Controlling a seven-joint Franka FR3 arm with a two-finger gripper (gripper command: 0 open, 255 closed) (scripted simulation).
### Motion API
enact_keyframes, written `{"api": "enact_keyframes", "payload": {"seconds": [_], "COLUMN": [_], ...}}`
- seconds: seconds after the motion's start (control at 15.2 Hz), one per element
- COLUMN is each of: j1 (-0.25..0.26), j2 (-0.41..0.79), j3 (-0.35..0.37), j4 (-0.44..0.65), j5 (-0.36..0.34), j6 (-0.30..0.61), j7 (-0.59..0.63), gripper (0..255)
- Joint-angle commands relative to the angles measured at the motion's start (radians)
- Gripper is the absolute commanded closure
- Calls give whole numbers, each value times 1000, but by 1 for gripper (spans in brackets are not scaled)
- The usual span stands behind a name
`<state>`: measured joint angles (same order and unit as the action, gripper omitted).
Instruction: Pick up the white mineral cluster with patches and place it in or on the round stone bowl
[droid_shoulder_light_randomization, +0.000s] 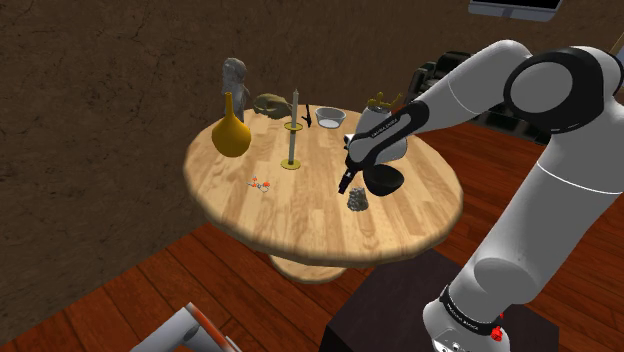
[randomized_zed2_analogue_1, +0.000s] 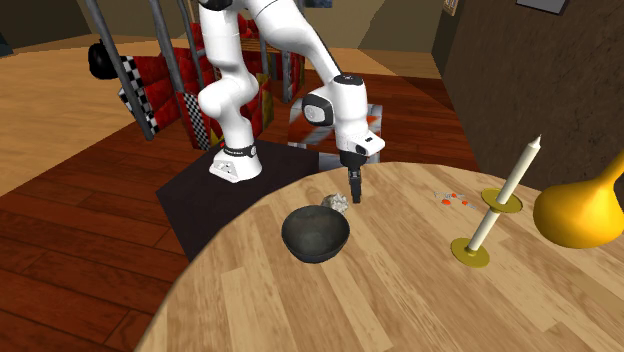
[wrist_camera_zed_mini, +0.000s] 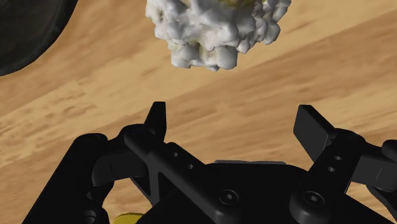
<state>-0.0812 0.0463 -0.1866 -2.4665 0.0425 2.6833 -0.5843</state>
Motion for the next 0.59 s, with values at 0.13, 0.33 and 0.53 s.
{"api": "enact_keyframes", "payload": {"seconds": [0.13,0.33,0.53], "j1": [0,0,0], "j2": [1,1,1], "j3": [0,0,0], "j4": [0,0,0], "j5": [0,0,0], "j6": [1,1,1], "j7": [0,0,0], "gripper": [0,255,255]}}
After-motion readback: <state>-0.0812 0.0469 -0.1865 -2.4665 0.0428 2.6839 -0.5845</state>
